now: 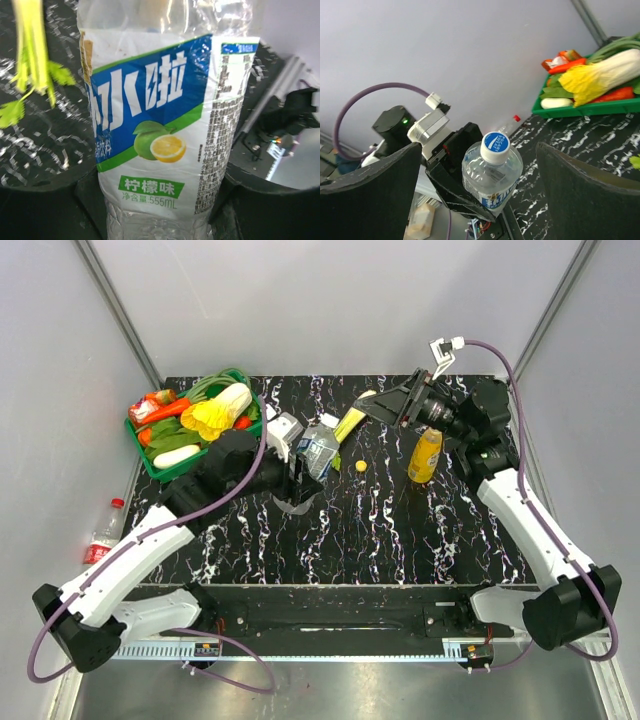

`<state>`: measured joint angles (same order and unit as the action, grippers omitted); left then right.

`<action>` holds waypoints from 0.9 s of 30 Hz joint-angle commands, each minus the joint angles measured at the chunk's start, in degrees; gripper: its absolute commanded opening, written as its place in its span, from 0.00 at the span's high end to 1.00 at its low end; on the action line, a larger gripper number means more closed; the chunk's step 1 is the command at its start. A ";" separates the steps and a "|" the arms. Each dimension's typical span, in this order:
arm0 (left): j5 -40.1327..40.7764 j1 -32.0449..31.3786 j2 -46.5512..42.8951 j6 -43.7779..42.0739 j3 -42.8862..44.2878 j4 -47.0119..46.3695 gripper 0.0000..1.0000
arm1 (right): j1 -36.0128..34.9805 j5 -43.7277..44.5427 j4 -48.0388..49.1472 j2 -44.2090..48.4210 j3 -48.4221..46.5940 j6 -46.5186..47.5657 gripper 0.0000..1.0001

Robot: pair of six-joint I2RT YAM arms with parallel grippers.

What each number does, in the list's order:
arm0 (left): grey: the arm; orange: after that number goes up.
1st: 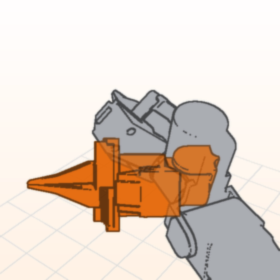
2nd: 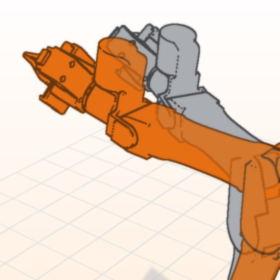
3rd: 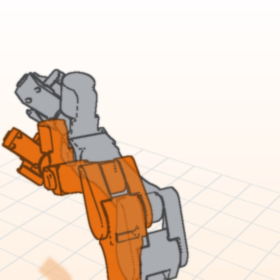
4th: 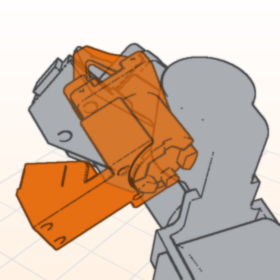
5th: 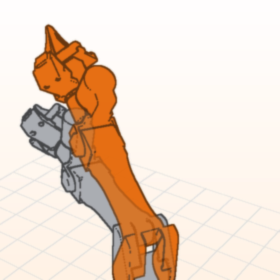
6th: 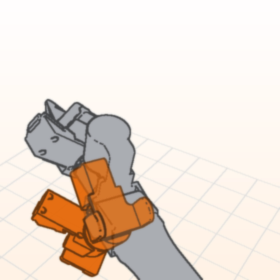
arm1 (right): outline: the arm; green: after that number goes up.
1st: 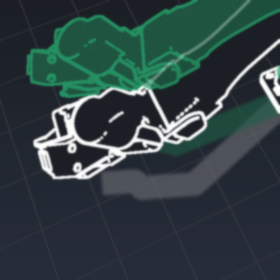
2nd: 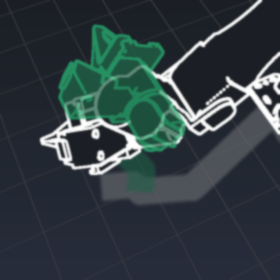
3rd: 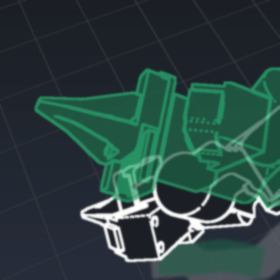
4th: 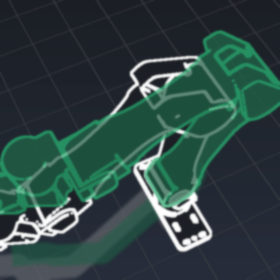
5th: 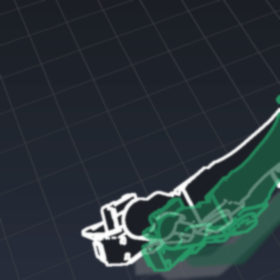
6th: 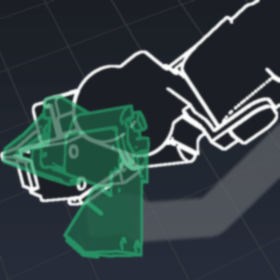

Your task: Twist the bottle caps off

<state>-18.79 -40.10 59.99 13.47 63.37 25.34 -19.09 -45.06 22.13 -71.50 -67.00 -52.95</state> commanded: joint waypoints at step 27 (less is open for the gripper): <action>55.35 -22.22 16.92 3.22 15.46 13.68 0.89 | -3.58 5.34 -10.62 -6.54 -2.52 2.94 0.35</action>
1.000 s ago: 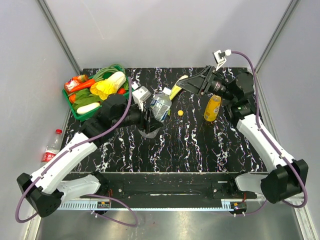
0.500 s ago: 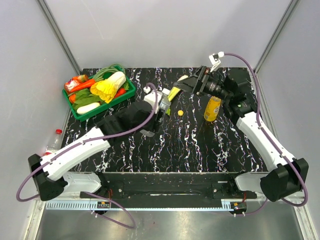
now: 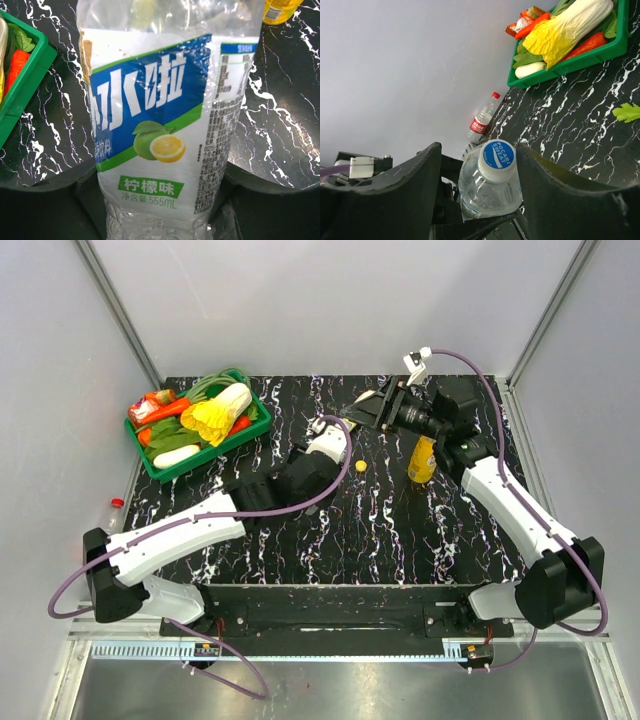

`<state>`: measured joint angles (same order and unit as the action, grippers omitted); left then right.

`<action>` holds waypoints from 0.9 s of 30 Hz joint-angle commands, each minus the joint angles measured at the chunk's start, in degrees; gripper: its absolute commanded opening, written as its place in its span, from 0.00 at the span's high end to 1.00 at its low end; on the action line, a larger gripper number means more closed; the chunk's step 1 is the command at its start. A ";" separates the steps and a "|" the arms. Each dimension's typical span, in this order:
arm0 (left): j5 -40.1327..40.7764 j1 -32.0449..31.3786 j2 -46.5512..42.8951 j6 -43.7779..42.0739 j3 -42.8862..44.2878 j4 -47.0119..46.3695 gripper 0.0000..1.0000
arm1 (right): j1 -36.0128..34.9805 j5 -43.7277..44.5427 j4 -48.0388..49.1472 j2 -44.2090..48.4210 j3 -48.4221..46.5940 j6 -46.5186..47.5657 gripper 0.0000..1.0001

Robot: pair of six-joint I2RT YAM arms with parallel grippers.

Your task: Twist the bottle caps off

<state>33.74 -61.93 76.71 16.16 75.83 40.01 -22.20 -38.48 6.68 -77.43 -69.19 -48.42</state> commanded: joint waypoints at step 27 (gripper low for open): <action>1.69 -0.38 1.43 0.10 4.76 -0.99 0.90 | -1.27 -5.64 5.63 -3.52 -0.51 -2.20 0.85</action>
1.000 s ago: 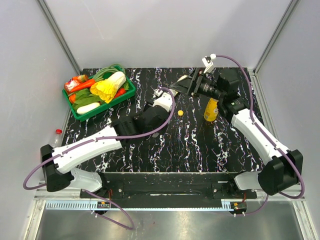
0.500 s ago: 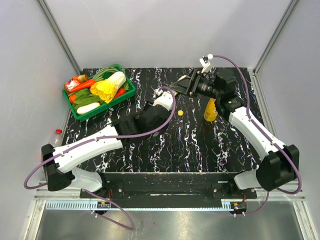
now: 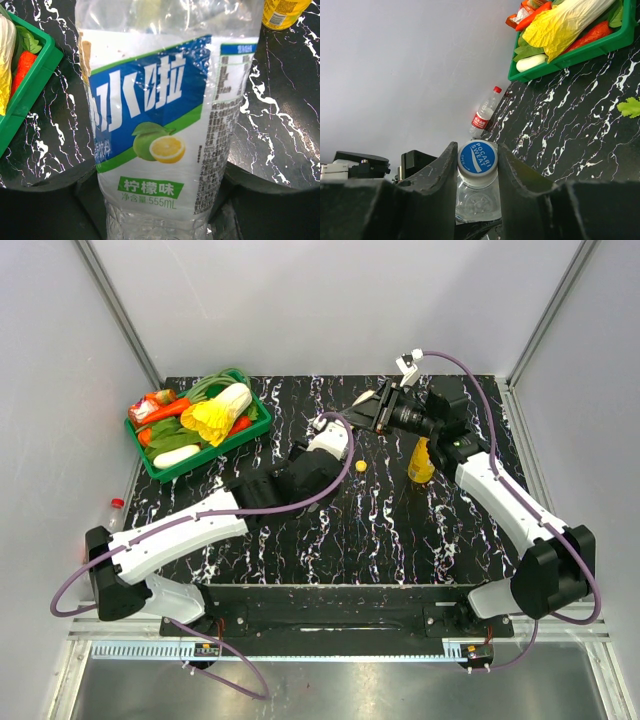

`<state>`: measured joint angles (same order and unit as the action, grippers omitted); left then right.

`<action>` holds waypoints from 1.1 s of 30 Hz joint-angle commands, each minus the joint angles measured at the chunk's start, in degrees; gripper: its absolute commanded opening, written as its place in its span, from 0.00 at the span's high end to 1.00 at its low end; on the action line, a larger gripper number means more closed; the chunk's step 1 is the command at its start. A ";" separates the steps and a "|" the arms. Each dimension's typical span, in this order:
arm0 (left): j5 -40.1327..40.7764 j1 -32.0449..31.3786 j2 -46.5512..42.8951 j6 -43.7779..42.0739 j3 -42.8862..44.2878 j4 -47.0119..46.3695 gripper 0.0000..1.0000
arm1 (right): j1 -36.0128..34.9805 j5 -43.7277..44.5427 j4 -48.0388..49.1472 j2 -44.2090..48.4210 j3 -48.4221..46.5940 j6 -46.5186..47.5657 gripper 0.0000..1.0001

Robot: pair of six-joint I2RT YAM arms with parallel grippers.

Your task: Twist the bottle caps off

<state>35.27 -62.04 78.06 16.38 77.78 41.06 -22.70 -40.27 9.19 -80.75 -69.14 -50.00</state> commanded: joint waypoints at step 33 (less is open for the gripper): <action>-76.99 19.32 -18.03 13.05 -24.25 -53.25 0.92 | -0.68 -23.97 36.30 4.02 3.40 -7.03 1.00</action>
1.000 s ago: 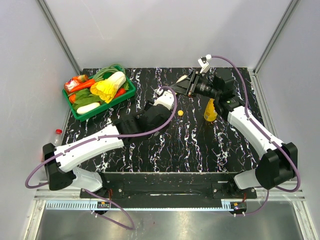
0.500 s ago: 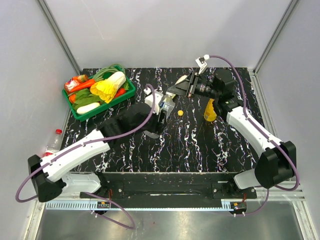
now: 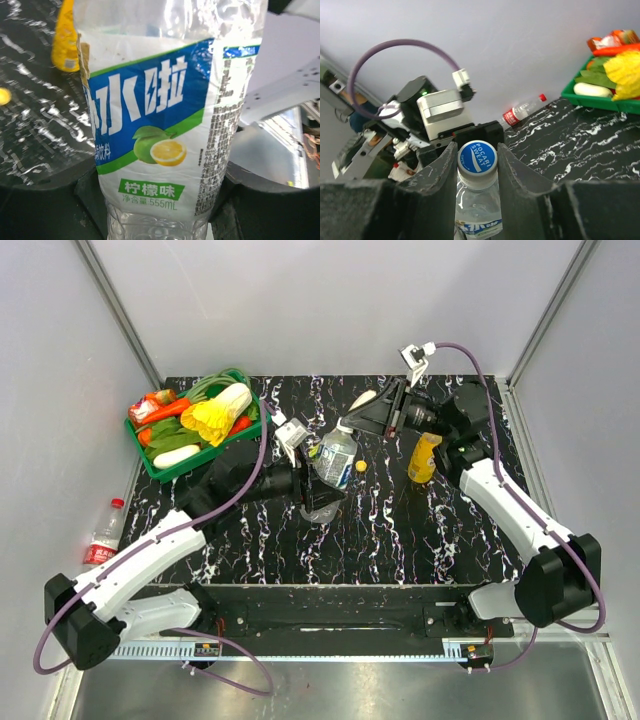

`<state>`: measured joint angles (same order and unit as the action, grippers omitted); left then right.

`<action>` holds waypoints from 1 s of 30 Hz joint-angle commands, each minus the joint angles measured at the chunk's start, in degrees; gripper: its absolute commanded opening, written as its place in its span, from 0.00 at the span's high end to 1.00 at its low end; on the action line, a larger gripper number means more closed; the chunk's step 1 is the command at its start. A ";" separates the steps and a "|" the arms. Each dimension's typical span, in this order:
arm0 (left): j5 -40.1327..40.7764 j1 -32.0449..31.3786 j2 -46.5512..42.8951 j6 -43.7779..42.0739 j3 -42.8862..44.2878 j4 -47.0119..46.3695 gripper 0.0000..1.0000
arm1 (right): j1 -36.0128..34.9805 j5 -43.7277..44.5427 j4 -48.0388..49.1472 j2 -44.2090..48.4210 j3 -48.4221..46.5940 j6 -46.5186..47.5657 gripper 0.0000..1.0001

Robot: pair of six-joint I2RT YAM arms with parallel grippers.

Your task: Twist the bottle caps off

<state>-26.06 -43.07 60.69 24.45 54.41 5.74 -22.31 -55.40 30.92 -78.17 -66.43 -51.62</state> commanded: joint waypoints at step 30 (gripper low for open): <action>-11.66 1.15 -0.30 -1.23 1.92 -7.25 0.92 | 0.86 -2.45 14.66 4.95 -0.62 -5.81 0.00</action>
<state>-46.68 -41.56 62.70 30.79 52.58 -10.94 -21.74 -64.53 60.29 -76.79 -65.87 -65.60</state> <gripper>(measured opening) 0.634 0.987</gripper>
